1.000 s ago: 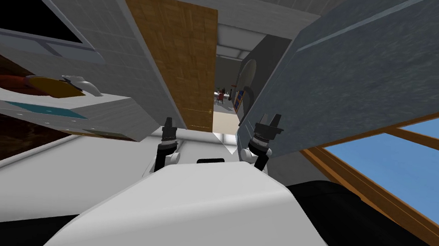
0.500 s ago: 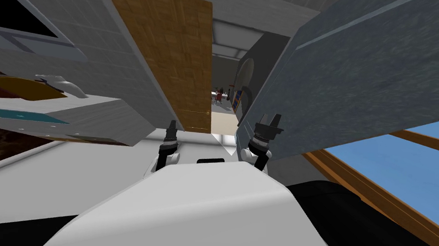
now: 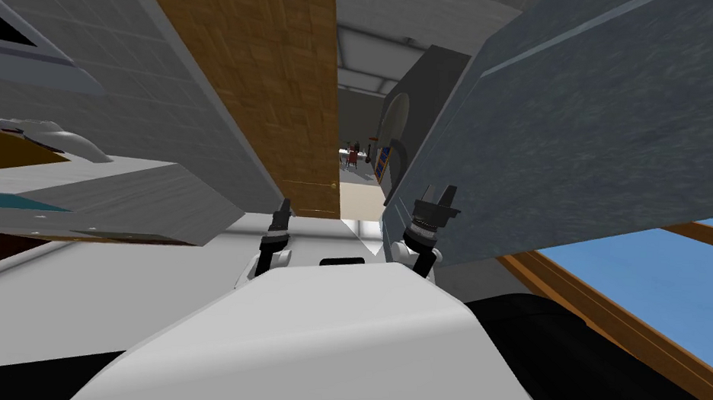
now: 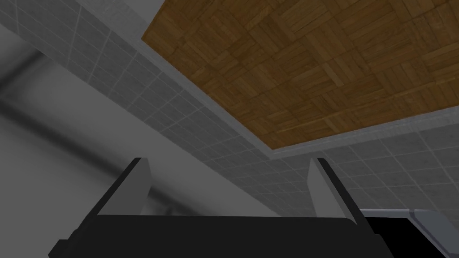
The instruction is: Pull the door open
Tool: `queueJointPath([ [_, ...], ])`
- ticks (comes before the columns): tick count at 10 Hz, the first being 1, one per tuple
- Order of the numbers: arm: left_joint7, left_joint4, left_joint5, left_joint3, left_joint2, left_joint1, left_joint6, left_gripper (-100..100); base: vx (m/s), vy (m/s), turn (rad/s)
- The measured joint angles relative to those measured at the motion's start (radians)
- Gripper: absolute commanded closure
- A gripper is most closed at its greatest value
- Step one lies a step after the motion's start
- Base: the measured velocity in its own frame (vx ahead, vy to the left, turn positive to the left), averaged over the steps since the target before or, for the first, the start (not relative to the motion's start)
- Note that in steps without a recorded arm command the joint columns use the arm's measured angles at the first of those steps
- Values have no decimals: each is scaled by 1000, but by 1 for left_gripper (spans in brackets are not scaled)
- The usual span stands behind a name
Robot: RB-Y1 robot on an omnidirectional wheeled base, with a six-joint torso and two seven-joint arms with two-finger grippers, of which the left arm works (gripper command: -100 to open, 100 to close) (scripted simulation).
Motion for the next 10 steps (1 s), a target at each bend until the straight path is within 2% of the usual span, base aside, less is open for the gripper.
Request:
queueJointPath([
  [4, -94, 90, -27, 21, 1, -12, -18, -100, 106, -21, -64],
  [7, -165, 169, -46, 42, 4, -37, -26, -100, 107, -13, -62],
  [10, -234, 236, -65, 59, 2, -49, -37, -100, 100, -13, -65],
])
